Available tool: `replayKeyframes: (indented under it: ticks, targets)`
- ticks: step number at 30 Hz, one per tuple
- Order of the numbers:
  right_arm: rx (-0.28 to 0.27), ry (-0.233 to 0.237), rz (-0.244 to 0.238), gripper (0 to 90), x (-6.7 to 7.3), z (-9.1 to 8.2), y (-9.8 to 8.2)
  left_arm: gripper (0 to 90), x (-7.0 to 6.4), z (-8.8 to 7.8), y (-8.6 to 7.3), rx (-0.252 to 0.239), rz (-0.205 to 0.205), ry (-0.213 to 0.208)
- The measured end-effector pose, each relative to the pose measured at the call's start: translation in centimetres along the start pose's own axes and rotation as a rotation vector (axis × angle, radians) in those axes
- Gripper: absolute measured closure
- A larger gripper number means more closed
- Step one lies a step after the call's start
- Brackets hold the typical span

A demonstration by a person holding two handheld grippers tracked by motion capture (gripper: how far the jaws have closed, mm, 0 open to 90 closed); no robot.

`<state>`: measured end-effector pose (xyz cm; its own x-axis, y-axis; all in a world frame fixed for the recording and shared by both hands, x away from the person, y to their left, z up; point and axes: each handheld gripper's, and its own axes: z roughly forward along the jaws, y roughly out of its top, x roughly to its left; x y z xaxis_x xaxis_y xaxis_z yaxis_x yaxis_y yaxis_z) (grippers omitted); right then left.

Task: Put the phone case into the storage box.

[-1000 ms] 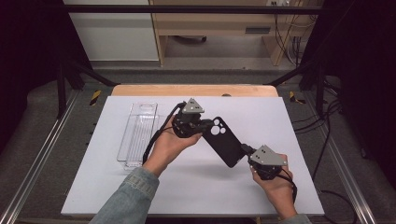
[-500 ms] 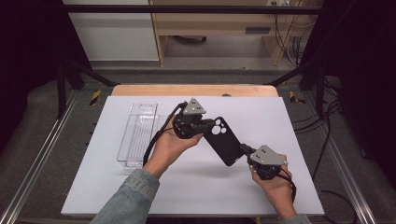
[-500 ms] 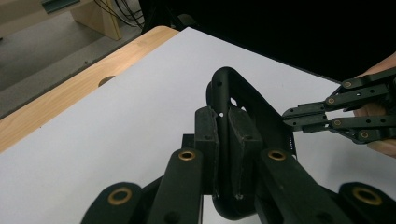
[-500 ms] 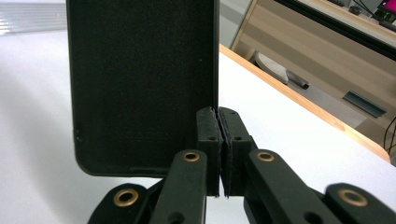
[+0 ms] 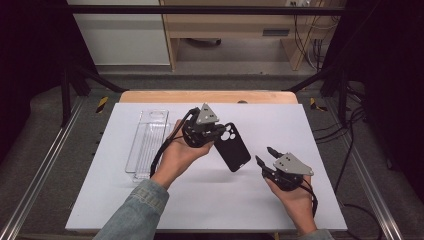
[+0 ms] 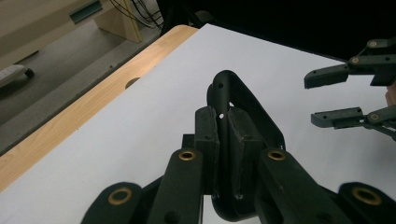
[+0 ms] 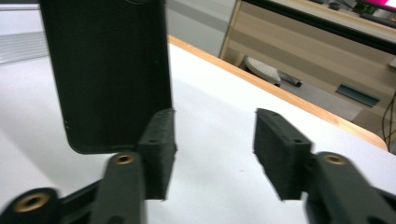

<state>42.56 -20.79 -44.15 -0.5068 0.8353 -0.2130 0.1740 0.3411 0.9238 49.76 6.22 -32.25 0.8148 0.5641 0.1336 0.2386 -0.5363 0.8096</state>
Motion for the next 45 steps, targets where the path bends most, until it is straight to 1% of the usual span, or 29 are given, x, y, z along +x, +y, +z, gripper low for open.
replayKeyframes:
  ticks: [3,6,8,13,18,20,24,35,38,42,44,45]
  targets:
    - [-0.014,-0.013,0.009,39.0,-0.1,0.1,-0.1,82.8,0.2,-0.2,-0.1,-0.002,0.006,0.007]
    - [-0.011,-0.017,0.021,33.6,-0.2,0.3,-0.2,82.8,0.4,-0.5,-0.2,0.002,0.011,0.014]
    - [0.003,-0.029,0.027,31.1,-0.1,0.4,-0.2,82.8,0.6,-0.6,-0.2,-0.001,0.009,0.018]
    - [0.007,-0.035,0.041,26.4,-0.2,0.4,-0.2,82.8,0.9,-0.9,-0.4,-0.009,0.005,0.029]
    - [0.018,-0.044,0.042,22.1,-0.2,0.6,-0.2,82.8,1.4,-1.3,-0.5,-0.015,-0.003,0.038]
    - [0.032,-0.044,0.046,21.2,-0.3,0.7,-0.3,82.8,1.6,-1.5,-0.7,-0.017,-0.011,0.042]
    - [0.043,-0.046,0.044,19.6,-0.2,0.8,-0.4,82.8,2.2,-2.0,-0.9,-0.021,-0.017,0.06]
    - [0.047,-0.027,0.021,14.8,-0.1,1.0,-0.5,82.8,3.6,-3.9,-1.6,-0.035,-0.039,0.093]
    - [0.041,-0.015,0.029,13.7,-0.1,1.0,-0.5,82.8,4.0,-4.2,-1.7,-0.038,-0.047,0.1]
    - [0.039,-0.012,0.028,12.9,-0.1,0.9,-0.5,82.8,4.4,-4.7,-1.9,-0.04,-0.055,0.109]
    - [0.04,-0.004,0.042,13.3,-0.2,0.9,-0.5,82.8,4.6,-5.0,-2.0,-0.042,-0.057,0.113]
    - [0.036,0.009,0.057,13.7,-0.3,0.9,-0.5,82.8,4.7,-5.1,-2.1,-0.045,-0.06,0.113]
